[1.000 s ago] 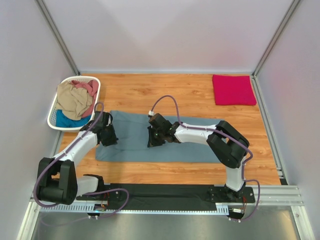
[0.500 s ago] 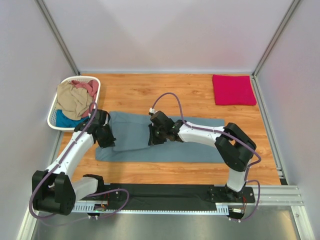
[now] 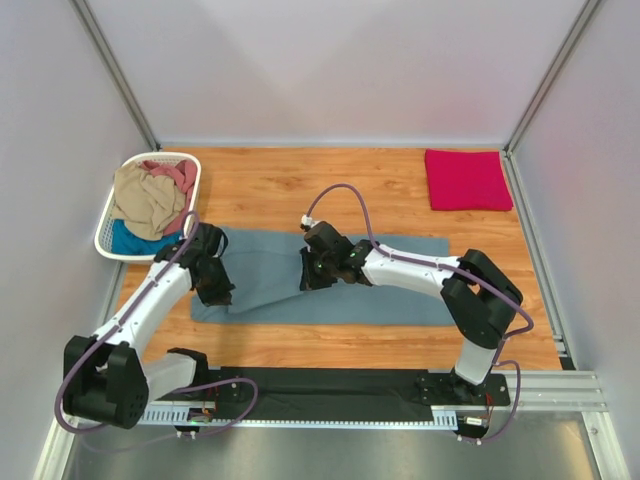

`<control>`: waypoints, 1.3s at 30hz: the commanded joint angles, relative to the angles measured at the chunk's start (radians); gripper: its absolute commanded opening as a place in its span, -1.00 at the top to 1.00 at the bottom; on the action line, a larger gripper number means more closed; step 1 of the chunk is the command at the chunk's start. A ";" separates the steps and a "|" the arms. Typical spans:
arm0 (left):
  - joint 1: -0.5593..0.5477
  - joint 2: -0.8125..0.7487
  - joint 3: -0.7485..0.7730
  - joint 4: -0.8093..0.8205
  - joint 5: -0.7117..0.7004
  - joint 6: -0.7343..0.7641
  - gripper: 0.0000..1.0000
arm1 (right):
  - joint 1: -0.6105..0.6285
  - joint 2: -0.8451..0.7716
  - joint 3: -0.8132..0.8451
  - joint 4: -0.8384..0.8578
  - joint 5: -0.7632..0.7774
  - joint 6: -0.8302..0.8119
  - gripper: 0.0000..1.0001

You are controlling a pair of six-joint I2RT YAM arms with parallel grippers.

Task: Fold and stack the t-shirts
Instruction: Fold the tshirt

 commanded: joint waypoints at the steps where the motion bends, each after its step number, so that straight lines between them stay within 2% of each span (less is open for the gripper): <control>1: -0.015 0.027 0.030 -0.071 -0.084 -0.036 1.00 | 0.006 -0.019 -0.031 0.004 0.018 -0.021 0.99; 9: -0.052 0.142 0.023 -0.063 -0.098 -0.052 1.00 | 0.006 -0.002 -0.062 0.035 -0.002 -0.016 0.99; 11: -0.052 0.171 0.049 -0.098 -0.133 -0.052 1.00 | 0.006 0.004 -0.062 0.033 -0.016 -0.024 0.92; 12: -0.052 0.182 0.066 -0.114 -0.152 -0.050 0.87 | 0.006 0.004 -0.058 0.027 -0.016 -0.030 0.87; 13: -0.052 0.214 0.129 -0.166 -0.228 -0.014 0.72 | 0.006 -0.016 -0.065 0.019 -0.028 -0.062 0.64; 17: -0.052 0.262 0.215 -0.249 -0.352 -0.001 0.69 | -0.003 -0.077 -0.094 0.019 -0.048 -0.071 0.39; 19: -0.046 0.286 0.273 -0.235 -0.366 0.031 0.67 | -0.023 -0.103 -0.107 0.002 -0.046 -0.067 0.36; 23: -0.032 0.355 0.362 -0.185 -0.275 0.103 0.52 | -0.105 -0.157 -0.125 -0.068 0.021 -0.091 0.35; 27: -0.022 0.450 0.463 -0.206 -0.218 0.129 0.54 | -0.214 -0.192 -0.141 -0.103 0.018 -0.116 0.35; 29: -0.022 0.440 0.444 -0.200 -0.202 0.151 0.53 | -0.265 -0.193 -0.130 -0.120 0.017 -0.119 0.35; 33: 0.015 0.423 0.424 -0.068 -0.132 0.227 0.48 | -0.307 -0.186 -0.095 -0.155 0.056 -0.133 0.35; 36: 0.057 0.464 0.454 -0.004 -0.023 0.249 0.49 | -0.366 -0.179 -0.073 -0.188 0.079 -0.148 0.35; 39: 0.066 0.513 0.514 0.019 -0.024 0.254 0.50 | -0.454 -0.193 -0.087 -0.185 0.076 -0.163 0.35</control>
